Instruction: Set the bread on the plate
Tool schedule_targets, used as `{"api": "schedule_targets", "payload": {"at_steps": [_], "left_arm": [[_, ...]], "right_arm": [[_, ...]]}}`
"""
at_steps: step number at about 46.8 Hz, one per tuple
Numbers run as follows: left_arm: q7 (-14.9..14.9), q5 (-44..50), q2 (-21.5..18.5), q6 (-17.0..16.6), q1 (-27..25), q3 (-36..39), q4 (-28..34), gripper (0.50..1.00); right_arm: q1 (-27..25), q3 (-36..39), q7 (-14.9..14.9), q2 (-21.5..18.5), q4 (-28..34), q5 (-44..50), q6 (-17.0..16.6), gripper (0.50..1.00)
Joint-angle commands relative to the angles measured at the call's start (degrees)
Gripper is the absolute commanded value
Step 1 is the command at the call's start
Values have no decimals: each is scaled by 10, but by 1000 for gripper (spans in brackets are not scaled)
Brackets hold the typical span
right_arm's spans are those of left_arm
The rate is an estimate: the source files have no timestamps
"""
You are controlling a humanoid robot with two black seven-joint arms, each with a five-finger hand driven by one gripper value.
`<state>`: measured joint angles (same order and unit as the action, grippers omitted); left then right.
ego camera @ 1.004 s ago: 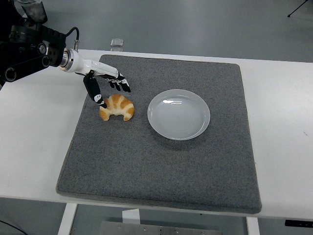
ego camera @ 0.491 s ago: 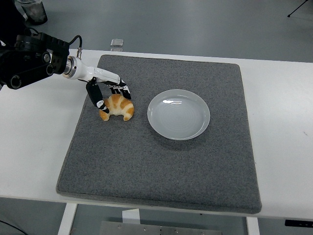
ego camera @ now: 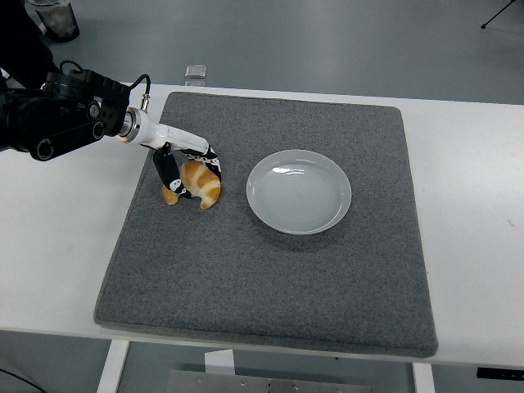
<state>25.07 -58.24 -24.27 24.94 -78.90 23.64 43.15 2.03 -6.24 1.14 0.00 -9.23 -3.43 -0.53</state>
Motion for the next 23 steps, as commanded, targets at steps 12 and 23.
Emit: {"api": "schedule_targets", "payload": {"at_steps": [12, 23], "left_arm": [[4, -45, 1, -20, 12, 0, -4, 500], [9, -49, 1, -24, 1, -3, -3, 500]], "right_arm": [[0, -1, 0, 0, -1, 0, -1, 954], [0, 0, 0, 0, -2, 0, -18, 952]]}}
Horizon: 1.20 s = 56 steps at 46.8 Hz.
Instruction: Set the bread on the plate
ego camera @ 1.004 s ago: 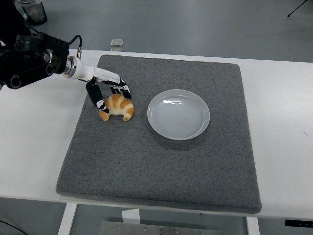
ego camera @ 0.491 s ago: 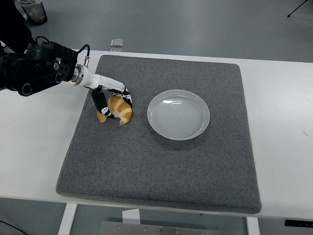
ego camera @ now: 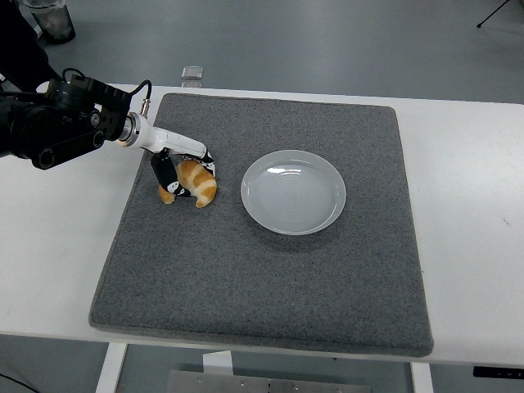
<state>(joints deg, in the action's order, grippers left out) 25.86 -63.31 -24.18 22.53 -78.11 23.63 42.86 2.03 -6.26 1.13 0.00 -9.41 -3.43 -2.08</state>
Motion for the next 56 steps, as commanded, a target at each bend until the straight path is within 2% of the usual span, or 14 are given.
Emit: {"api": "schedule_targets", "payload": {"at_steps": [1, 11, 21, 31, 38, 43, 49, 56], "left_arm": [[1, 2, 0, 0, -11, -4, -1, 500], [1, 15, 0, 10, -74, -8, 7, 500], [1, 38, -3, 72, -157, -37, 10, 500], [1, 39, -5, 102, -228, -55, 14, 500], [0, 39, 15, 93, -252, -62, 19, 500], [0, 38, 71, 68, -243, -64, 14, 500], [-1, 37, 110, 39, -217, -64, 12, 500], [-2, 31, 155, 31, -185, -59, -8, 500]], "right_arm": [[0, 0, 0, 0, 0, 0, -2, 952], [0, 0, 0, 0, 0, 0, -2, 952], [0, -1, -1, 0, 0, 0, -2, 954], [0, -1, 0, 0, 0, 0, -1, 952], [0, -1, -1, 0, 0, 0, -2, 952], [0, -1, 0, 0, 0, 0, -1, 952], [0, 0, 0, 0, 0, 0, -1, 952], [0, 0, 0, 0, 0, 0, -1, 952]]}}
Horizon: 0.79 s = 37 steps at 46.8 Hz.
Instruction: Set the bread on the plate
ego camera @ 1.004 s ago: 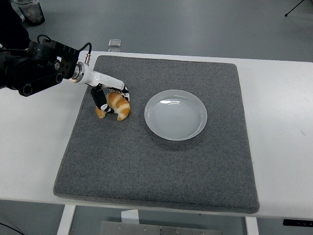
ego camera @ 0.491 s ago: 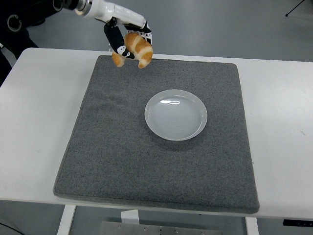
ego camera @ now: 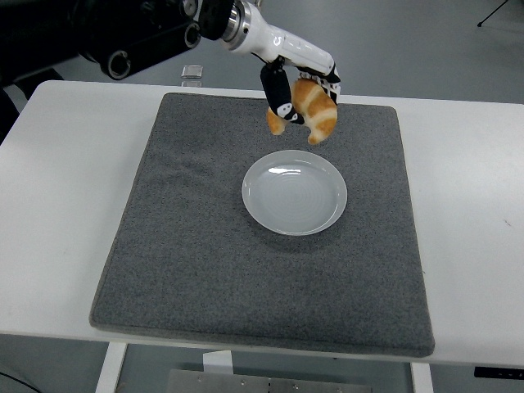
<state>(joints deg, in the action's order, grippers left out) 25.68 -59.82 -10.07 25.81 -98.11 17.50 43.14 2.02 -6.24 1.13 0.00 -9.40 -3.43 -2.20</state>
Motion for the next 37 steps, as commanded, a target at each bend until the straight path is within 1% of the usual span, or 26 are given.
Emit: {"api": "schedule_targets", "payload": {"at_steps": [1, 7, 14, 18, 23, 31, 37], "left_arm": [[0, -6, 16, -2, 22, 3, -14, 500], [-1, -10, 41, -17, 56, 10, -34, 500], [-1, -13, 58, -33, 85, 53, -55, 500], [-1, -13, 73, -51, 106, 68, -69, 500], [0, -13, 88, -53, 132, 68, -92, 500], [0, -14, 101, -59, 154, 69, -114, 500], [-1, -14, 101, -67, 157, 71, -116, 500]], "right_arm": [[0, 0, 0, 0, 0, 0, 0, 952], [0, 0, 0, 0, 0, -1, 0, 952], [0, 1, 0, 0, 0, -1, 0, 952], [0, 0, 0, 0, 0, -1, -1, 952], [0, 0, 0, 0, 0, -1, -1, 952], [0, 0, 0, 0, 0, -1, -1, 952], [0, 0, -1, 0, 0, -1, -1, 952]]}}
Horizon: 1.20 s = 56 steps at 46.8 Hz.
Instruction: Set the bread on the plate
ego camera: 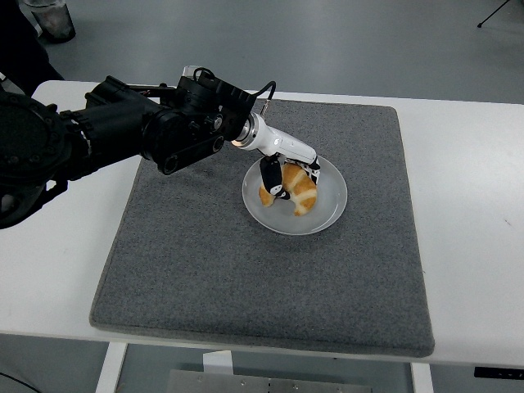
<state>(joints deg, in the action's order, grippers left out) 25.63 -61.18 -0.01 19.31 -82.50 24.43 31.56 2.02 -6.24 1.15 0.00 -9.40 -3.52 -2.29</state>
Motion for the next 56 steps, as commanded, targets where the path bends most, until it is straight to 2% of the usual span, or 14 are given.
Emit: {"api": "schedule_targets", "payload": {"at_steps": [1, 17, 18, 20, 21, 25, 27, 28, 35, 44, 51, 56], "left_arm": [[-1, 0, 0, -3, 1, 3, 0, 500], [-1, 1, 0, -13, 1, 7, -1, 500], [-1, 2, 0, -13, 1, 7, -1, 559], [-1, 3, 0, -13, 1, 7, 0, 708], [-1, 4, 0, -13, 2, 7, 0, 762], [-1, 8, 0, -12, 4, 6, 0, 921], [-1, 10, 0, -13, 4, 4, 0, 979], [-1, 11, 0, -12, 4, 4, 1, 992], [-1, 21, 0, -13, 0, -13, 1, 994], [-3, 66, -2, -7, -6, -112, -9, 994], [-6, 161, -3, -7, -3, -185, -62, 994], [-6, 268, -3, -10, 2, -211, -101, 994]], "right_arm": [[0, 0, 0, 0, 0, 0, 0, 952], [0, 0, 0, 0, 0, 0, 0, 952], [0, 0, 0, 0, 0, 0, 0, 954], [0, 0, 0, 0, 0, 0, 0, 954], [0, 0, 0, 0, 0, 0, 0, 952], [0, 0, 0, 0, 0, 0, 0, 952], [0, 0, 0, 0, 0, 0, 0, 952], [0, 0, 0, 0, 0, 0, 0, 954], [0, 0, 0, 0, 0, 0, 0, 952], [0, 0, 0, 0, 0, 1, 0, 952], [0, 0, 0, 0, 0, 1, 1, 952], [0, 0, 0, 0, 0, 1, 1, 952]]}}
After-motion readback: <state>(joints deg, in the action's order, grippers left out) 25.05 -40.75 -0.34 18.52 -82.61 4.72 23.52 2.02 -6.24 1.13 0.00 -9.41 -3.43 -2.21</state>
